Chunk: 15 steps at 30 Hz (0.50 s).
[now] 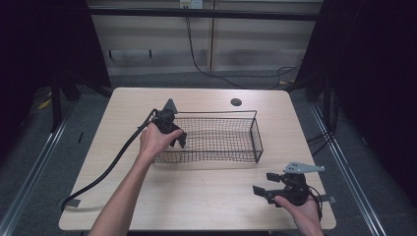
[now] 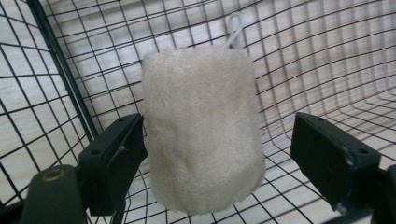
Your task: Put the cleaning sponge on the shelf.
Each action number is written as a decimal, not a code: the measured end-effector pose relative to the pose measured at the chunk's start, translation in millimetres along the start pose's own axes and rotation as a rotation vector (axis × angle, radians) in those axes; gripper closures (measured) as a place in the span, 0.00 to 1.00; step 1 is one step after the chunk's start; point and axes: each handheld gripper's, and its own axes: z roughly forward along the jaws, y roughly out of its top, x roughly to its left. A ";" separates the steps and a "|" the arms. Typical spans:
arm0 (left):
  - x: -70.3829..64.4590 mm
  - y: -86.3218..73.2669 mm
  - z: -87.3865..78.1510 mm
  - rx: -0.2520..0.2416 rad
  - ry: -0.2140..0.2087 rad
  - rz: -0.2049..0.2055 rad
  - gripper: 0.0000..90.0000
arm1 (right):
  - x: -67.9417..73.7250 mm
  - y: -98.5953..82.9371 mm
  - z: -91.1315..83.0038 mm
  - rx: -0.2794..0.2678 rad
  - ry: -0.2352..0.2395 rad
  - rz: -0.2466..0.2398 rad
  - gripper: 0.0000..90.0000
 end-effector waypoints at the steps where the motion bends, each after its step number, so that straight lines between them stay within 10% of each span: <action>1: 0.0 -0.3 -1.1 -0.007 -0.006 0.002 0.20 | 0.0 0.0 0.0 0.000 0.000 0.000 0.19; 15: 5.4 -7.1 -33.2 -0.058 -0.072 0.109 0.20 | 0.2 0.3 0.2 0.001 0.001 0.001 0.19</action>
